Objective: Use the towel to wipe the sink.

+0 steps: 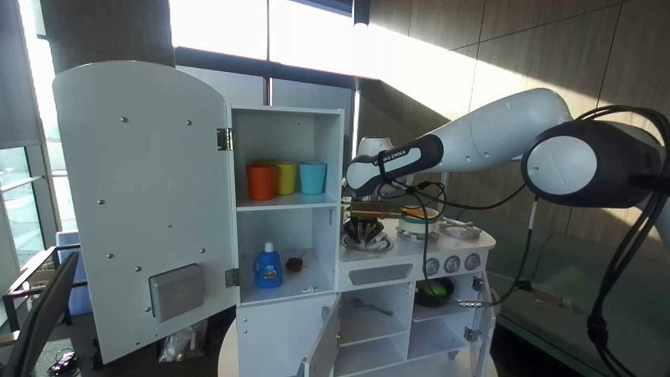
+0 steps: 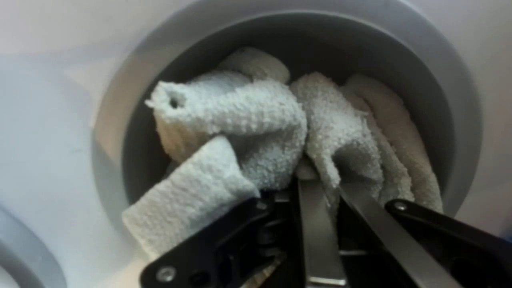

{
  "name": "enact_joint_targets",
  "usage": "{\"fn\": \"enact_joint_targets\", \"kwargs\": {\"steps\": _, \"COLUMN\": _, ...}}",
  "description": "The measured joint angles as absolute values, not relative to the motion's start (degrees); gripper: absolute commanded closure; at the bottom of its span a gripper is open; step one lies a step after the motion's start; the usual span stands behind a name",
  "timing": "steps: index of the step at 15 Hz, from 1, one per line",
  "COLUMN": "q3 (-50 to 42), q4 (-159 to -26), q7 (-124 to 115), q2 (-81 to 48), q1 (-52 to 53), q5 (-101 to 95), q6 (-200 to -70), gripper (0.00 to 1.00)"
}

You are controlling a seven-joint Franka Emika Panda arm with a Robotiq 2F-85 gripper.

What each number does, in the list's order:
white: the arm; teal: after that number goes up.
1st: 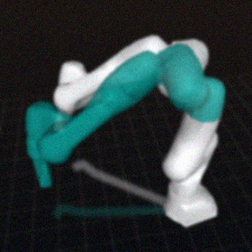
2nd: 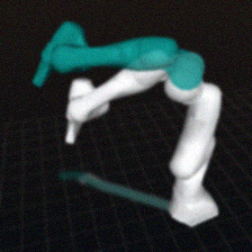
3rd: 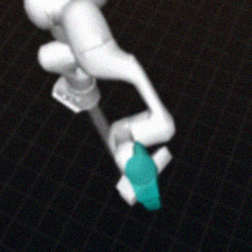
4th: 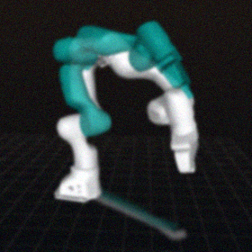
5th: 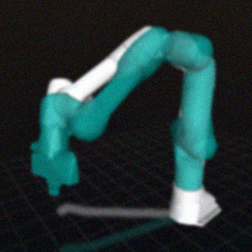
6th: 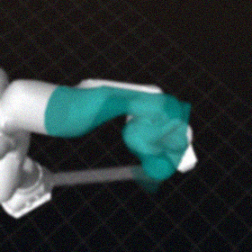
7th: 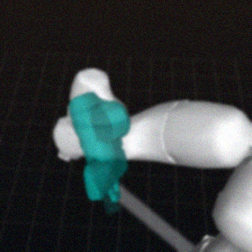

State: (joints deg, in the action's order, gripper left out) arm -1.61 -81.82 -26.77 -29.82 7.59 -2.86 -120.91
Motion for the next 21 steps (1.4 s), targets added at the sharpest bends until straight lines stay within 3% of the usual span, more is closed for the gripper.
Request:
{"fn": "enact_joint_targets", "kwargs": {"steps": 11, "q3": -2.35, "q4": -81.45, "q7": -28.39, "q2": -27.17, "q1": 8.03, "q5": -4.74, "q6": -119.6, "gripper": 0.92}}
{"fn": "enact_joint_targets", "kwargs": {"steps": 21, "q3": -3.96, "q4": -82.23, "q7": -35.92, "q2": -9.84, "q1": 8.07, "q5": -13.84, "q6": -123.19, "gripper": 0.93}}
